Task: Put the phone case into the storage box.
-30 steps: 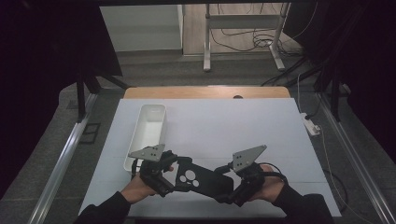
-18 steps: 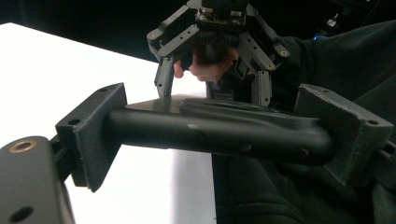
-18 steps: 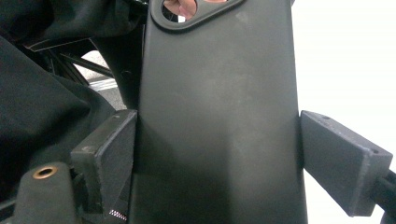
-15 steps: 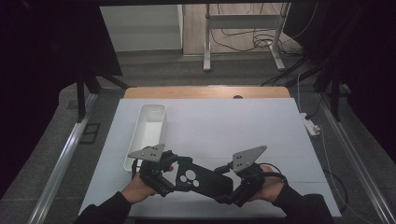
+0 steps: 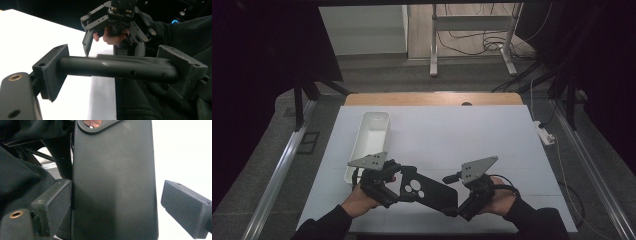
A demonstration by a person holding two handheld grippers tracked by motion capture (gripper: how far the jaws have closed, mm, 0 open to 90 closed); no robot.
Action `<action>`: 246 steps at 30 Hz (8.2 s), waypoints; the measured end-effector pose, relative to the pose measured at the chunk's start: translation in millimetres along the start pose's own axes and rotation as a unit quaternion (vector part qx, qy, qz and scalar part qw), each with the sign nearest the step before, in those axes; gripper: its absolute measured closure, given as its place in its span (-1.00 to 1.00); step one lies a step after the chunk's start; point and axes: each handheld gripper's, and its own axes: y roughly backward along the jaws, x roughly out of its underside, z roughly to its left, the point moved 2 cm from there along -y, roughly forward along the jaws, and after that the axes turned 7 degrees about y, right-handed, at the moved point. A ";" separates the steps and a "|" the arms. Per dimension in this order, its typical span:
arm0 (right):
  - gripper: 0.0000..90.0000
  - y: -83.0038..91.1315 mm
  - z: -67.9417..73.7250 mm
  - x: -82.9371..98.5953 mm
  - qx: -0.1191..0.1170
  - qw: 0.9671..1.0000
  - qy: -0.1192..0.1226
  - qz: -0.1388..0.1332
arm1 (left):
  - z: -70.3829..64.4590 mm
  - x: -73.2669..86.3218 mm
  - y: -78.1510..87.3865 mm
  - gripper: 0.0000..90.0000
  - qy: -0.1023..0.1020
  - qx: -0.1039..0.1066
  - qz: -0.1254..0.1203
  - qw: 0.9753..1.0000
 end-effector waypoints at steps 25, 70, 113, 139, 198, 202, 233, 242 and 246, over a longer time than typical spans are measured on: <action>-0.92 3.5 -10.0 17.9 0.054 0.995 -0.040 0.069 | 10.4 -9.5 18.0 -0.67 0.018 -0.101 0.019 0.995; -1.00 53.0 -10.6 78.8 0.250 0.953 -0.118 0.121 | 52.7 -49.8 65.5 -0.67 0.073 -0.284 0.045 0.955; -1.00 90.7 0.8 96.0 0.319 0.927 -0.169 0.103 | 63.2 -73.7 140.3 -0.67 0.111 -0.406 0.013 0.907; -1.00 95.5 9.9 95.1 0.327 0.924 -0.171 0.105 | 86.8 -85.5 139.3 -0.67 0.157 -0.483 0.034 0.861; -1.00 92.8 10.0 95.3 0.303 0.933 -0.160 0.113 | 161.7 -92.0 81.5 -0.68 0.264 -0.594 0.083 0.755; -1.00 92.8 9.9 95.3 0.301 0.933 -0.160 0.114 | 166.5 -94.8 78.0 -0.68 0.278 -0.601 0.080 0.745; -1.00 92.7 10.5 95.2 0.299 0.935 -0.156 0.114 | 194.2 -97.6 59.6 -0.71 0.277 -0.628 0.071 0.724; -1.00 92.7 10.6 95.2 0.298 0.935 -0.156 0.114 | 198.6 -97.7 57.7 -0.73 0.254 -0.629 0.071 0.731; -1.00 92.7 10.6 95.2 0.298 0.935 -0.155 0.114 | 200.5 -97.2 59.1 -0.73 0.250 -0.627 0.068 0.735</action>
